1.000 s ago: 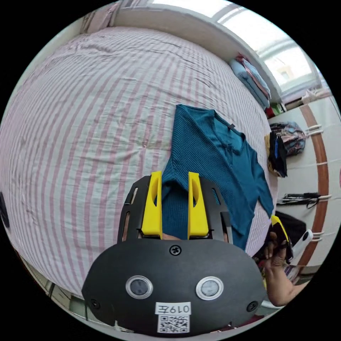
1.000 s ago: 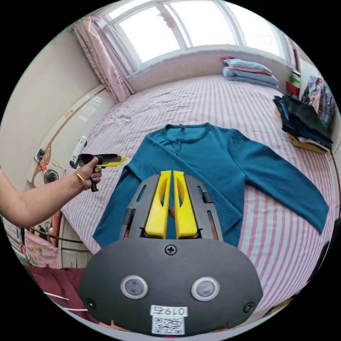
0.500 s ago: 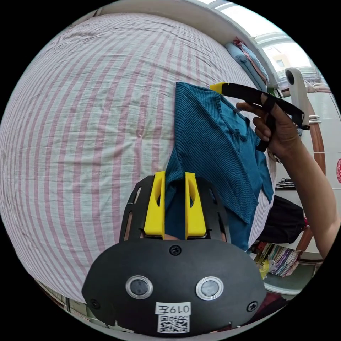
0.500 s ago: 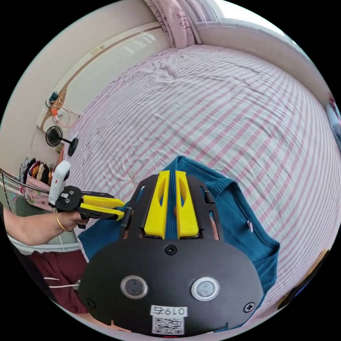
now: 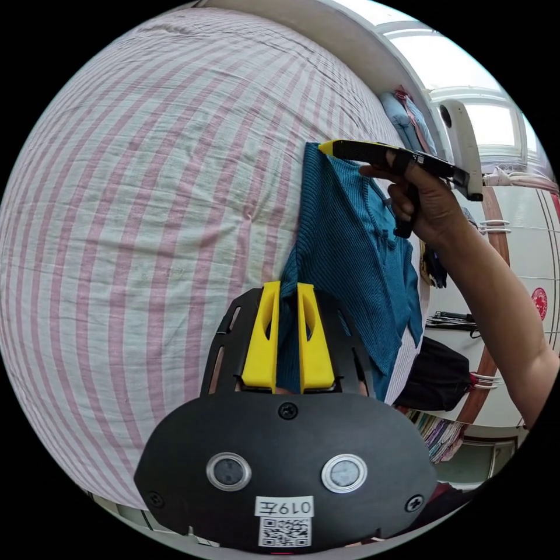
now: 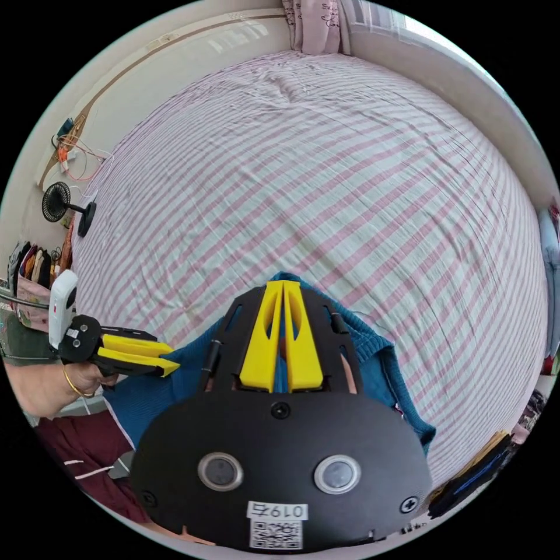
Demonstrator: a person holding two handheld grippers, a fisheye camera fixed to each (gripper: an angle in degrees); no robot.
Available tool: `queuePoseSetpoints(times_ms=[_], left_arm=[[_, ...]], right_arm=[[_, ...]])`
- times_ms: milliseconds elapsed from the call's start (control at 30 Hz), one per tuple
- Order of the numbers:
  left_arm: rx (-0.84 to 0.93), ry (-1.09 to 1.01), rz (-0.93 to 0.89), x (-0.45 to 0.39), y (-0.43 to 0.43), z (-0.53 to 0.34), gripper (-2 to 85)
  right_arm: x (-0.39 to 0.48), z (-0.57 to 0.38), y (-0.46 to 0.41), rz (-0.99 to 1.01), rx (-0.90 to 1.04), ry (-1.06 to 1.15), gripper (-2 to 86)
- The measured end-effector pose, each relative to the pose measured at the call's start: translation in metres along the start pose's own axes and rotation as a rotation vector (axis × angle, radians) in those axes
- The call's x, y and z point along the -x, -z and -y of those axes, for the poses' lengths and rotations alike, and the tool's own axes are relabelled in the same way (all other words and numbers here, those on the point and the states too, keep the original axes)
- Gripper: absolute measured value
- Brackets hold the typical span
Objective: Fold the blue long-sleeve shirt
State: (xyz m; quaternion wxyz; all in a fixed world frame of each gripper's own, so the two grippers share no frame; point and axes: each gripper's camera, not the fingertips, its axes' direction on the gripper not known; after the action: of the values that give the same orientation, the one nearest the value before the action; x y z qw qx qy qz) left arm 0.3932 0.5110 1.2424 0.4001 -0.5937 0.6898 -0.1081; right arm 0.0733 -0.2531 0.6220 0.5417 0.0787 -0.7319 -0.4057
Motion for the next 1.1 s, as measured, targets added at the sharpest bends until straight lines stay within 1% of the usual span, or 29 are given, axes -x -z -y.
queuePoseSetpoints(times_ms=[67, 167, 233, 333, 367, 467, 567, 633, 733, 800, 833, 867, 933, 1000, 1100], left_arm=[[0.0, 0.006, -0.012, 0.005, 0.003, -0.001, 3.8], [0.009, 0.006, -0.051, 0.012, 0.01, -0.002, 6.4], [-0.02, 0.015, -0.068, 0.017, 0.022, -0.006, 9.8], [-0.06, 0.034, -0.024, 0.021, 0.037, -0.013, 13.4], [-0.059, 0.042, -0.017, 0.022, 0.039, -0.014, 13.4], [-0.038, 0.08, 0.0, 0.028, 0.042, -0.021, 12.1], [0.014, 0.11, 0.02, 0.032, 0.038, -0.027, 10.0], [0.015, 0.102, 0.081, 0.029, 0.038, -0.03, 8.5], [-0.06, 0.085, 0.086, 0.022, 0.048, -0.04, 7.2], [-0.108, 0.035, 0.027, 0.013, 0.051, -0.046, 6.3], [-0.105, 0.004, 0.012, 0.004, 0.048, -0.049, 5.5], [-0.097, -0.012, 0.022, 0.0, 0.045, -0.05, 5.0], [-0.049, -0.055, 0.124, -0.013, 0.031, -0.053, 3.3], [0.002, -0.014, 0.231, -0.012, 0.024, -0.055, 2.5], [-0.061, 0.026, 0.159, -0.011, 0.033, -0.064, 2.0]], right_arm=[[-0.002, -0.001, 0.008, 0.058, -0.025, -0.016, -0.8], [0.005, -0.019, 0.039, 0.079, -0.172, -0.038, -0.9], [0.014, -0.038, 0.051, 0.078, -0.194, -0.029, -0.9], [0.036, -0.081, 0.061, 0.04, -0.189, -0.035, -1.0], [0.045, -0.1, 0.064, 0.022, -0.189, -0.053, -1.0], [0.062, -0.139, 0.059, 0.085, -0.186, -0.119, -1.0], [0.074, -0.16, 0.036, 0.074, -0.104, -0.15, -1.0], [0.077, -0.167, 0.025, 0.063, -0.058, -0.177, -1.0], [0.081, -0.178, 0.03, 0.088, -0.098, -0.196, -1.0], [0.09, -0.191, 0.047, 0.046, -0.175, -0.186, -1.0], [0.092, -0.195, 0.051, 0.043, -0.189, -0.194, -1.0], [0.093, -0.205, 0.057, 0.063, -0.201, -0.218, -1.0], [0.096, -0.222, 0.064, 0.074, -0.204, -0.256, -1.0], [0.1, -0.254, 0.079, 0.053, -0.244, -0.315, -1.0], [0.108, -0.304, 0.105, 0.033, -0.321, -0.412, -0.9]])
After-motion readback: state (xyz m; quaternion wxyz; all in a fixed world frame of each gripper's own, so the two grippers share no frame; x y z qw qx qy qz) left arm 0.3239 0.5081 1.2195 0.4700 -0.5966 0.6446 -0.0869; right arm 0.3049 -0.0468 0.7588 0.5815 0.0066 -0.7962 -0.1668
